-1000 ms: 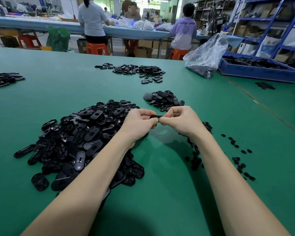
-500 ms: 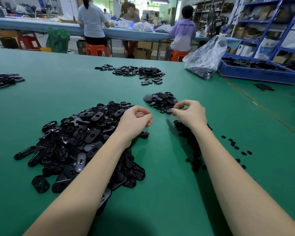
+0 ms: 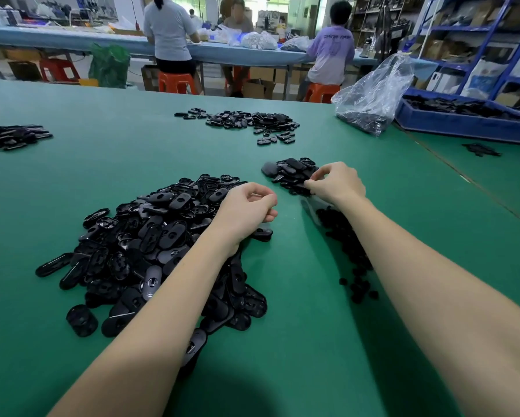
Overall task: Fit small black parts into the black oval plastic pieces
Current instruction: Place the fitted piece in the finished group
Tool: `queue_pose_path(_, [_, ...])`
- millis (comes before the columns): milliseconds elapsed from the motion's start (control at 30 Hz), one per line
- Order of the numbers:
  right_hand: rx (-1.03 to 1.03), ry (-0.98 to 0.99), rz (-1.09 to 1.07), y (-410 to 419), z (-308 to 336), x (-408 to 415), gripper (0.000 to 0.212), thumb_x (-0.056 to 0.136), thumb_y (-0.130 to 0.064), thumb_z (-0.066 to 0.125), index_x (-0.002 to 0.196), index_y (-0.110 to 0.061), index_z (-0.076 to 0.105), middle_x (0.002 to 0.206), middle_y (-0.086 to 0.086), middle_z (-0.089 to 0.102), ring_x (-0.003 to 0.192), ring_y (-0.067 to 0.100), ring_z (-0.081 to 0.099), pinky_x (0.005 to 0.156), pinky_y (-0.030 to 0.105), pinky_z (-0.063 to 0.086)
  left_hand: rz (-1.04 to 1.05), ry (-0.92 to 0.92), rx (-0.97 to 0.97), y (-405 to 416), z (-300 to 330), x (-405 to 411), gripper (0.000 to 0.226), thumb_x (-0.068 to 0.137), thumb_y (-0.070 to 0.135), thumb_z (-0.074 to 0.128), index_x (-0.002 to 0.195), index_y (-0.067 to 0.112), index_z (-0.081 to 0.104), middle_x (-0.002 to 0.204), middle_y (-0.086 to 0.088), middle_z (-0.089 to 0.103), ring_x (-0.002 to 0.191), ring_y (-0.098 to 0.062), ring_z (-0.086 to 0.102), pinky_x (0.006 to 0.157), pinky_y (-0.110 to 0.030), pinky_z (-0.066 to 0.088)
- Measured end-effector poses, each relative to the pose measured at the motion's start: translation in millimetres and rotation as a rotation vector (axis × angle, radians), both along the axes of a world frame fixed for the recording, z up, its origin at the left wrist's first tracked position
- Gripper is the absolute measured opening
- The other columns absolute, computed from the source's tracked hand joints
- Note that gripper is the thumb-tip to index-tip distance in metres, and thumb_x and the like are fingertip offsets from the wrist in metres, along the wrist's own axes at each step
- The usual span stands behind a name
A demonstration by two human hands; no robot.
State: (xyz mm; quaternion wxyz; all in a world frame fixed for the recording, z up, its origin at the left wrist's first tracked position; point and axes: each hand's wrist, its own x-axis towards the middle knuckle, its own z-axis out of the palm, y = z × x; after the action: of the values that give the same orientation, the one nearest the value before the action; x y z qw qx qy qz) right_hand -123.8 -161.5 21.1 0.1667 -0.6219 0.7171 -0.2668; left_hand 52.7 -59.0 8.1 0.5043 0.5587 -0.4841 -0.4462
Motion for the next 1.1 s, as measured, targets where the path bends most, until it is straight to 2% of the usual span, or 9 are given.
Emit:
queue_pose_path(167, [0.062,-0.028,0.153,25,6,-3,0.009,0.083,-0.034,0.066,0.084,-0.032,0.075,0.077,-0.014,0.076,0.084,0.010,0.066,0.070,0.028,0.050,-0.032,0.007,-0.011,0,3,2,0.005,0.096,0.010,0.062,0.093,0.011,0.067,0.096,-0.009,0.072,0.069,-0.008,0.067,0.073,-0.021,0.060])
queue_pose_path(233, [0.080,-0.025,0.197,38,7,-8,0.011,0.082,-0.034,0.066,0.080,-0.030,0.076,0.074,-0.014,0.076,0.081,0.010,0.066,0.076,0.029,0.055,-0.057,-0.046,-0.039,0,7,4,0.006,0.095,0.013,0.064,0.092,0.015,0.068,0.095,-0.006,0.073,0.070,-0.007,0.066,0.070,-0.020,0.058])
queue_pose_path(400, [0.086,-0.045,0.254,66,-1,-17,0.012,0.083,-0.037,0.067,0.081,-0.029,0.076,0.074,-0.015,0.076,0.083,0.016,0.070,0.081,0.031,0.056,-0.138,-0.620,-0.189,5,15,18,0.008,0.089,0.020,0.070,0.092,0.027,0.071,0.095,0.012,0.072,0.088,-0.006,0.066,0.082,-0.019,0.048])
queue_pose_path(500, [0.117,-0.048,0.284,73,-3,-20,0.012,0.085,-0.036,0.067,0.081,-0.029,0.075,0.071,-0.020,0.074,0.086,0.014,0.071,0.076,0.025,0.053,-0.231,-0.945,-0.160,8,18,23,0.015,0.088,0.024,0.070,0.102,0.031,0.071,0.111,0.008,0.068,0.110,-0.014,0.060,0.090,-0.020,0.040])
queue_pose_path(600, [0.112,-0.085,0.292,75,0,-25,0.012,0.086,-0.035,0.067,0.081,-0.029,0.075,0.071,-0.020,0.074,0.084,0.012,0.069,0.070,0.023,0.049,-0.308,-1.110,-0.109,6,17,22,0.023,0.089,0.032,0.070,0.112,0.032,0.073,0.126,-0.002,0.064,0.126,-0.020,0.051,0.104,-0.032,0.044])
queue_pose_path(733, [0.105,-0.082,0.279,75,-1,-28,0.014,0.086,-0.035,0.067,0.079,-0.027,0.077,0.073,-0.016,0.075,0.085,0.014,0.070,0.078,0.026,0.053,-0.302,-1.155,-0.102,6,14,20,0.019,0.090,0.032,0.069,0.108,0.032,0.075,0.117,-0.001,0.063,0.120,-0.019,0.052,0.099,-0.040,0.050])
queue_pose_path(900, [0.118,-0.073,0.252,74,1,-32,0.013,0.086,-0.035,0.066,0.079,-0.028,0.076,0.072,-0.020,0.074,0.075,0.009,0.063,0.069,0.027,0.050,-0.287,-1.146,-0.142,4,13,19,0.014,0.089,0.034,0.069,0.102,0.033,0.072,0.082,0.014,0.049,0.099,-0.018,0.047,0.092,-0.040,0.052])
queue_pose_path(1033, [0.126,0.001,0.217,73,5,-38,0.012,0.085,-0.036,0.067,0.079,-0.031,0.075,0.077,-0.015,0.076,0.083,0.010,0.065,0.082,0.033,0.057,-0.266,-1.041,-0.186,5,12,15,0.014,0.088,0.027,0.066,0.101,0.032,0.067,0.096,0.014,0.065,0.096,-0.012,0.056,0.091,-0.034,0.051])
queue_pose_path(1100, [0.154,0.073,0.211,75,9,-41,0.008,0.085,-0.038,0.070,0.080,-0.034,0.075,0.088,-0.011,0.076,0.095,0.015,0.066,0.090,0.036,0.056,-0.238,-0.949,-0.210,7,13,12,0.014,0.088,0.025,0.067,0.097,0.035,0.062,0.099,0.017,0.068,0.084,-0.002,0.059,0.075,-0.026,0.047])
